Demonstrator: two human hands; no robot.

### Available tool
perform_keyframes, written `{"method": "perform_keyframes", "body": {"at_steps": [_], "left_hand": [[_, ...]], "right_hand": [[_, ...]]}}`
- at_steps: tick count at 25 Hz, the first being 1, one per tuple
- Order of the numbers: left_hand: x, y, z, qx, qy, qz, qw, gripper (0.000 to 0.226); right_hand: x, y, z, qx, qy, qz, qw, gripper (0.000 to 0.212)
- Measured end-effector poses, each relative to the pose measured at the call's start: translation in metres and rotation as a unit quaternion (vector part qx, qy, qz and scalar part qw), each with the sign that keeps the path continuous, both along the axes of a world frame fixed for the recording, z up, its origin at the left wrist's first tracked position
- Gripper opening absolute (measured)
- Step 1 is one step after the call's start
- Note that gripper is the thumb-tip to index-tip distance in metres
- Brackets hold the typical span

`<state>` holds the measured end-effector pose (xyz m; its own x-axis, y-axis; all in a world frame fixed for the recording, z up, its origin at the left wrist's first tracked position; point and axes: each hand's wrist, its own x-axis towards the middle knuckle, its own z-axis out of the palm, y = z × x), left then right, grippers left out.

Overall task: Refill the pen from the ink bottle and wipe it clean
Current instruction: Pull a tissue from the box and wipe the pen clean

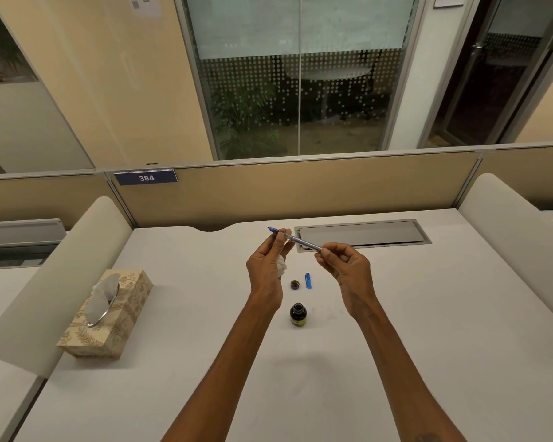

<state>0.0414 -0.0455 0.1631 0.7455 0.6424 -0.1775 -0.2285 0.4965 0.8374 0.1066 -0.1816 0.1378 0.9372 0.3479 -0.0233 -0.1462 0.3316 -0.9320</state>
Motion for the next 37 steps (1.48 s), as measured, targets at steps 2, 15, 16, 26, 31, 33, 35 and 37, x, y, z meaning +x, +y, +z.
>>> {"method": "perform_keyframes", "body": {"at_steps": [2,15,16,26,31,33,35,37], "left_hand": [[0.001,0.000,0.000,0.001,-0.001,0.003,1.000,0.042],[0.002,0.004,-0.004,-0.012,0.016,0.004,1.000,0.016],[0.002,0.004,-0.004,-0.011,0.014,0.003,1.000,0.016],[0.003,-0.007,-0.015,0.016,0.017,-0.015,1.000,0.025],[0.003,-0.005,-0.015,0.008,0.005,-0.012,1.000,0.025],[0.003,-0.002,-0.012,-0.021,-0.007,-0.001,1.000,0.023],[0.002,0.001,-0.011,-0.029,-0.006,0.007,1.000,0.024],[0.002,0.000,-0.013,-0.022,0.001,0.005,1.000,0.025]], "right_hand": [[0.000,-0.001,0.000,0.003,-0.008,-0.001,1.000,0.017],[0.000,-0.003,0.003,-0.005,-0.078,-0.006,0.997,0.021],[-0.001,-0.002,0.003,-0.003,-0.072,-0.006,0.997,0.020],[-0.003,0.016,0.002,-0.167,-0.054,-0.089,0.980,0.032],[0.001,0.019,0.011,-0.259,-0.003,-0.055,0.964,0.055],[0.002,0.013,0.012,-0.227,0.005,-0.001,0.974,0.054],[0.001,0.005,0.009,-0.158,-0.030,0.025,0.987,0.032],[0.000,0.002,0.004,-0.124,-0.077,0.021,0.989,0.020]]}}
